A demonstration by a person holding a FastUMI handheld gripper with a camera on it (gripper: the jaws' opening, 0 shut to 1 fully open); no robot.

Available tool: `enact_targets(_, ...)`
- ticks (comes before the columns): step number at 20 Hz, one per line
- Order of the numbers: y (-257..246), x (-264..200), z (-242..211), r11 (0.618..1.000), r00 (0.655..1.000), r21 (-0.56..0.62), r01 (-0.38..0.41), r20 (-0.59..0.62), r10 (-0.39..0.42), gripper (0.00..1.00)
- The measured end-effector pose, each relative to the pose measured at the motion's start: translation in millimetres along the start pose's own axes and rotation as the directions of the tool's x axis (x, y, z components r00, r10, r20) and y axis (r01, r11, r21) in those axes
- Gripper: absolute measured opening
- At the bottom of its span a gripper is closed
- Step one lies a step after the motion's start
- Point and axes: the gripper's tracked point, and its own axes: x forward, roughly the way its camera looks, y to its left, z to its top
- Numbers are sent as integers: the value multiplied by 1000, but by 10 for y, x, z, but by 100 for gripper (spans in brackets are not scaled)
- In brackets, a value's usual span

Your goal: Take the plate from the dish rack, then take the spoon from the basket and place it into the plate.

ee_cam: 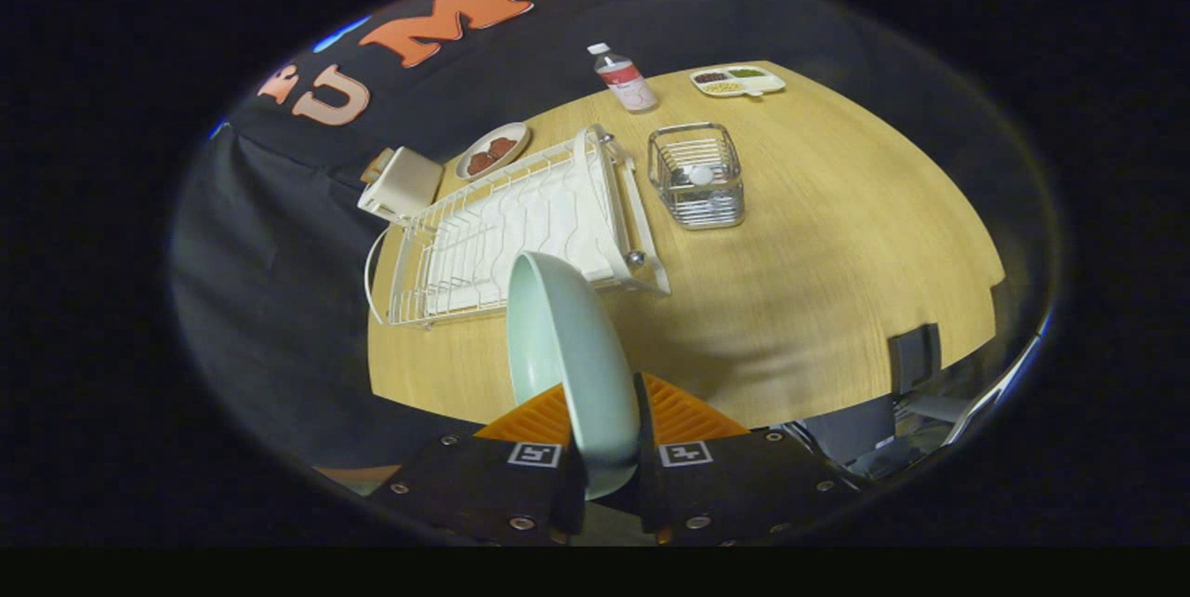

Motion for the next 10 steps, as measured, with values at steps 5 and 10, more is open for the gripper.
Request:
enact_targets(5, -16, 253, -120, 999, 999, -35, -34, -23, 33, 24)
enact_targets(10, -67, 588, -341, 999, 995, 4, -54, -78, 55, 24)
